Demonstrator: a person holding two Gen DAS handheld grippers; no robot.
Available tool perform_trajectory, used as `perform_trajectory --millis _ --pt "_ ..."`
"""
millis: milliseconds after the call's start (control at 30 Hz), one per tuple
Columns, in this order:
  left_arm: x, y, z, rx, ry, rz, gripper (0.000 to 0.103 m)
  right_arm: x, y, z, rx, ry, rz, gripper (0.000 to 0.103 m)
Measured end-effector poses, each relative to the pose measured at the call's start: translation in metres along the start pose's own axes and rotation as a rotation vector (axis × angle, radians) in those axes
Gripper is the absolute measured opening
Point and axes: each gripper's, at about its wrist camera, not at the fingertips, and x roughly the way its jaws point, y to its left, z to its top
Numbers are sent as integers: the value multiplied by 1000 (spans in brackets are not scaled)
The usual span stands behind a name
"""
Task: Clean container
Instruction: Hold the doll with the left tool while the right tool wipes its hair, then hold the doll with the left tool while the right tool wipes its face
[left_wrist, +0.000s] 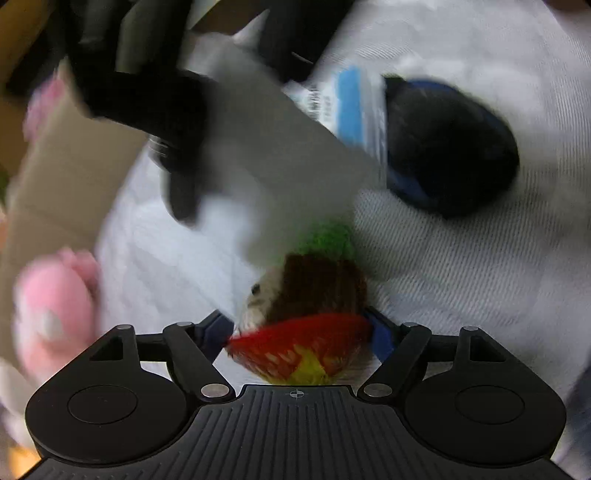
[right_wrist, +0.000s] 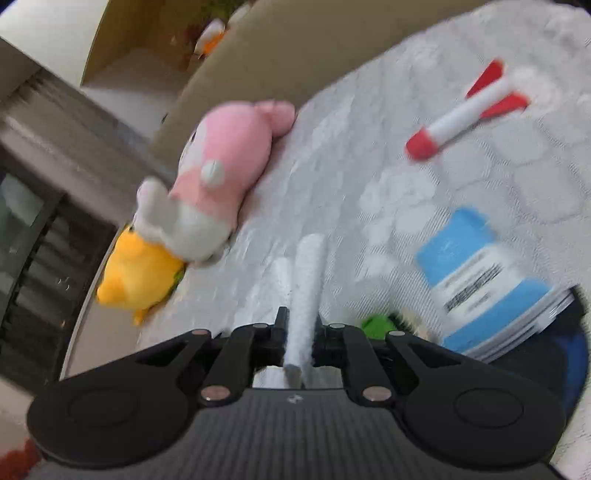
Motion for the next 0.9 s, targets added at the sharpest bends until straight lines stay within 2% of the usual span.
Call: perform_trajectory --millis 67,133,200,400,467,567,600,667,800,900 --pt "-1 12 1 -93 19 -51 86 8 -2 -5 -30 46 -91 10" --pt "-1 17 1 -121 29 -58 88 13 -8 -7 -47 76 -208 11" --pt "0 19 3 -125 36 -60 89 13 -13 -8 -51 81 -268 11" --pt "1 18 8 -112 41 -63 90 14 -8 -11 -107 98 -305 11" --pt "1 17 9 -112 42 -66 91 16 -8 -11 -117 104 -313 14" --pt "2 16 2 -133 46 -82 93 18 -9 -11 -124 109 -328 14" --pt "-1 21 1 -169 53 -111 93 19 -8 -11 -136 110 -342 14" --pt "-5 40 -4 -324 67 -214 93 20 -6 -12 -168 107 -378 12" --pt "4 90 -20 -707 91 -446 95 19 0 -13 -262 72 -479 12" --pt "30 105 -31 -896 149 -582 96 15 -5 -9 -206 70 -434 12"
